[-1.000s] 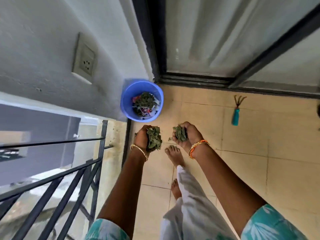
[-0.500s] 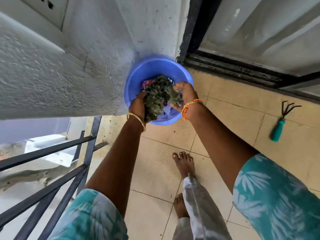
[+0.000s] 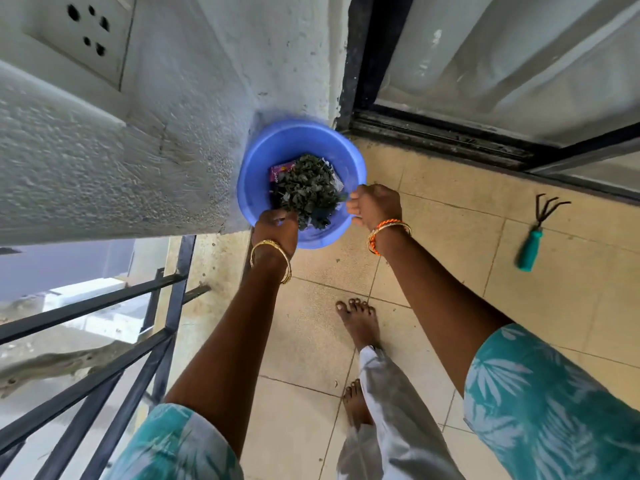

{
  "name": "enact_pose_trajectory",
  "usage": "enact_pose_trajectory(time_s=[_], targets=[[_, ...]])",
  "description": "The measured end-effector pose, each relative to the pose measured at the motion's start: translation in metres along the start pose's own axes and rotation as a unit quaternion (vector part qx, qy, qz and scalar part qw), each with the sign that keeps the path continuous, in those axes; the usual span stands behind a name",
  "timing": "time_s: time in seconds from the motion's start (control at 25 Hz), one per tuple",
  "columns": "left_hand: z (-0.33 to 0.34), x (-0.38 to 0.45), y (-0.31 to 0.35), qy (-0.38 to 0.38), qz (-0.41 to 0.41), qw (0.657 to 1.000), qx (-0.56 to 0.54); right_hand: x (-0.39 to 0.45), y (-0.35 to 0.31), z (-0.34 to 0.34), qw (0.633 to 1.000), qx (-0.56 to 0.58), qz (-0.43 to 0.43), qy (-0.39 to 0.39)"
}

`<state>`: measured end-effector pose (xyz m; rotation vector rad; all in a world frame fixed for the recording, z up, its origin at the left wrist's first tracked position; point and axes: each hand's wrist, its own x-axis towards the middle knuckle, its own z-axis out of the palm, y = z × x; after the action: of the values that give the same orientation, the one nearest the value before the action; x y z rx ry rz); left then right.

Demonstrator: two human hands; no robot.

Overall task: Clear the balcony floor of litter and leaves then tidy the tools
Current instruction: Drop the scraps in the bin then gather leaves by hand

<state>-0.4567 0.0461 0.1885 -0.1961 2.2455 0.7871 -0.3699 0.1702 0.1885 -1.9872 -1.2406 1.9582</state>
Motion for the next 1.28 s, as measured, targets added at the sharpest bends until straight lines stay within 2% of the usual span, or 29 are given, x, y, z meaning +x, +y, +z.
enact_pose_trajectory(time_s=[0.12,0.24,0.32,0.48,0.64,0.76,0.92,0.96,1.12,1.28], targets=[[-0.005,-0.038,-0.004,0.004,0.063,0.994,0.093,-0.031,0.014,-0.02,0.973,-0.161,-0.155,0.062],[-0.008,-0.082,-0.013,-0.01,0.165,0.973,0.163,-0.078,0.028,-0.054,0.934,-0.215,-0.267,0.103],[-0.009,-0.113,-0.02,-0.005,0.215,0.955,0.205,-0.107,0.042,-0.08,0.92,-0.228,-0.294,0.12],[-0.003,-0.196,-0.046,-0.029,0.264,0.932,0.249,-0.17,0.088,-0.153,0.902,-0.226,-0.334,0.151],[0.023,-0.285,-0.077,-0.09,0.305,0.907,0.276,-0.216,0.14,-0.243,0.888,-0.227,-0.319,0.241],[0.055,-0.345,-0.089,-0.135,0.351,0.875,0.306,-0.241,0.176,-0.313,0.882,-0.209,-0.278,0.319],[0.12,-0.414,-0.08,-0.196,0.432,0.798,0.373,-0.266,0.216,-0.414,0.871,-0.21,-0.213,0.389],[0.139,-0.43,-0.078,-0.211,0.443,0.767,0.413,-0.27,0.226,-0.437,0.873,-0.214,-0.19,0.394],[0.225,-0.498,-0.084,-0.247,0.483,0.61,0.578,-0.281,0.273,-0.529,0.887,-0.226,-0.063,0.398],[0.316,-0.57,-0.117,-0.248,0.495,0.508,0.66,-0.296,0.33,-0.614,0.901,-0.176,0.006,0.397]])
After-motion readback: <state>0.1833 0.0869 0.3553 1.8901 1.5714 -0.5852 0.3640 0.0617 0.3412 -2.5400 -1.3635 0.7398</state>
